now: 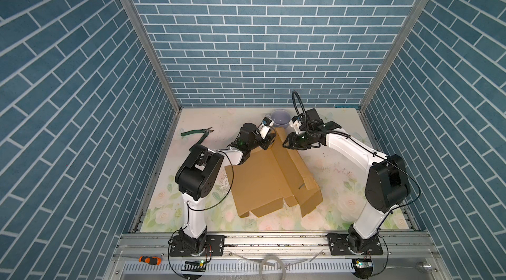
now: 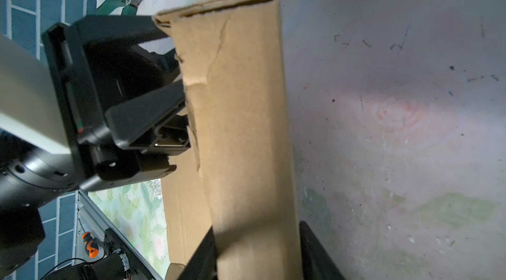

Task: Assemble paper box
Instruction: First fold the bottom flaps of a flat cardboard box at the center of the table.

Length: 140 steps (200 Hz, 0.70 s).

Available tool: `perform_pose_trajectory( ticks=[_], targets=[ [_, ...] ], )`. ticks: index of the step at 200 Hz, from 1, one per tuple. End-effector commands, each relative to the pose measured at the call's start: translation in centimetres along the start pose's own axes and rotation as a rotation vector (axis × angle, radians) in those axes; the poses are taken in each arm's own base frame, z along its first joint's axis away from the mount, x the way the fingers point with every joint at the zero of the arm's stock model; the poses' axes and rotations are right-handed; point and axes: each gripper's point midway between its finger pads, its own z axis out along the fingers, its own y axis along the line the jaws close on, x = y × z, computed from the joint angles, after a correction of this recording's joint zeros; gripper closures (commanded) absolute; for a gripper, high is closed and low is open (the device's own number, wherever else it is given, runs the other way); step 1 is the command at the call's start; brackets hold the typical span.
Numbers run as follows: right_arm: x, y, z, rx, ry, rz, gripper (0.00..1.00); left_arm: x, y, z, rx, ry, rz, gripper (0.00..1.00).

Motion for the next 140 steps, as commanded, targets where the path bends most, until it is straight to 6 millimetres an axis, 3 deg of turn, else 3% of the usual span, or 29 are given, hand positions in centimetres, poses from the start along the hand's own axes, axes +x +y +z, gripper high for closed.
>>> perform_pose_trajectory(
  ticks=[1,53,105,140],
  targets=[
    [0.04,-0.01,0.3,0.016,0.017,-0.018,0.57,0.81,-0.21,0.64,0.018,0.016,-0.003,0.73],
    [-0.02,0.07,0.21,0.015,0.018,-0.022,0.59,0.86,-0.54,0.49,0.025,-0.001,0.024,1.0],
    [-0.02,0.13,0.05,0.016,0.019,-0.034,0.6,1.22,-0.13,0.62,0.024,0.054,0.047,0.94],
    [0.01,0.1,0.25,0.014,0.025,-0.039,0.61,1.2,-0.4,1.15,0.065,0.084,0.023,0.73]
  ],
)
